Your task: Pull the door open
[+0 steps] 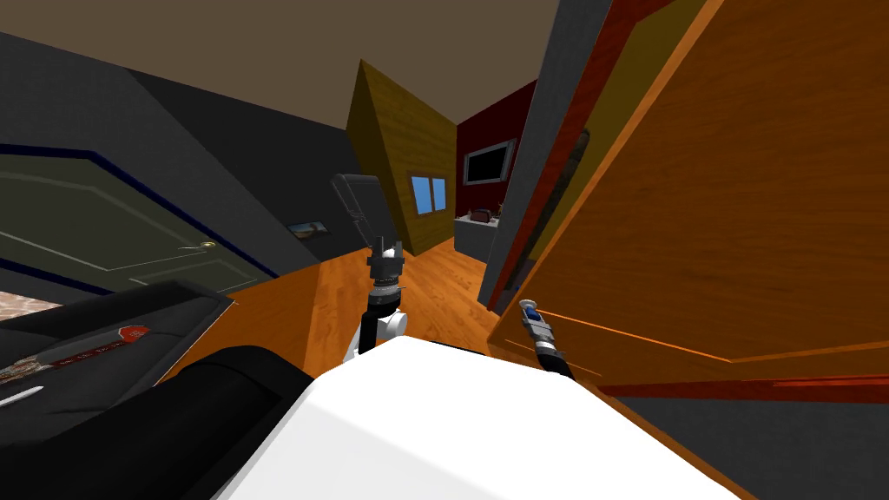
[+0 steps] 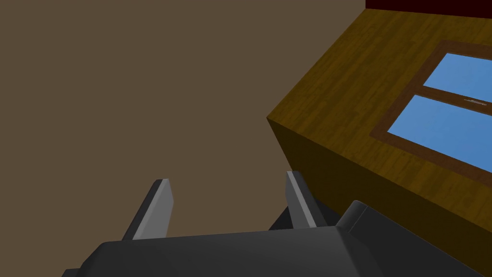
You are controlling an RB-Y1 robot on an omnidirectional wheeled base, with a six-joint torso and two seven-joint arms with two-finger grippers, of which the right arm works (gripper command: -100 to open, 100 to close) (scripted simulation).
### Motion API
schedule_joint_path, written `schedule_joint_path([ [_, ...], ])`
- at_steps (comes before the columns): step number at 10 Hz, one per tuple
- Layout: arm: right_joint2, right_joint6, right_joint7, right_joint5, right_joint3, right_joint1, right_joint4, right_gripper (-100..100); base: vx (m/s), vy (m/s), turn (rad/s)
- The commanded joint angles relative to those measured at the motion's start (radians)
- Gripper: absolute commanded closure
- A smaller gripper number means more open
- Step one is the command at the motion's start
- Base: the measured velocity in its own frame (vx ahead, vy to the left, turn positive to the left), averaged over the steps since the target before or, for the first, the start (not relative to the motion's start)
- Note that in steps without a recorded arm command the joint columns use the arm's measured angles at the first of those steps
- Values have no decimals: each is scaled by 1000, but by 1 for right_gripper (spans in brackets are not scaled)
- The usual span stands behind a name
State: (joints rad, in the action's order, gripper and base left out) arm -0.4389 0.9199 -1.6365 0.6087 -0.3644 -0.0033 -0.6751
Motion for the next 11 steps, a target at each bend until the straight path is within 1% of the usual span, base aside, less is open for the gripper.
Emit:
schedule_joint_path([
  [1, -18, 23, -27, -12, -22, 10, -2, 100, -229, -63, 115],
  [4, -49, 59, -71, -33, -61, 27, -4, 100, -221, -27, 76],
  [7, -80, 94, -114, -54, -100, 44, -7, 100, -220, -58, 77],
  [8, -75, 82, -104, -50, -93, 42, -7, 100, -95, -27, 16],
  [9, -86, 107, -122, -58, -109, 55, -1, 100, -131, -37, 112],
  [10, -89, 113, -127, -60, -112, 57, 1, 100, -195, -91, 149],
  [11, -96, 127, -136, -64, -120, 63, 4, 100, -186, -74, 155],
])
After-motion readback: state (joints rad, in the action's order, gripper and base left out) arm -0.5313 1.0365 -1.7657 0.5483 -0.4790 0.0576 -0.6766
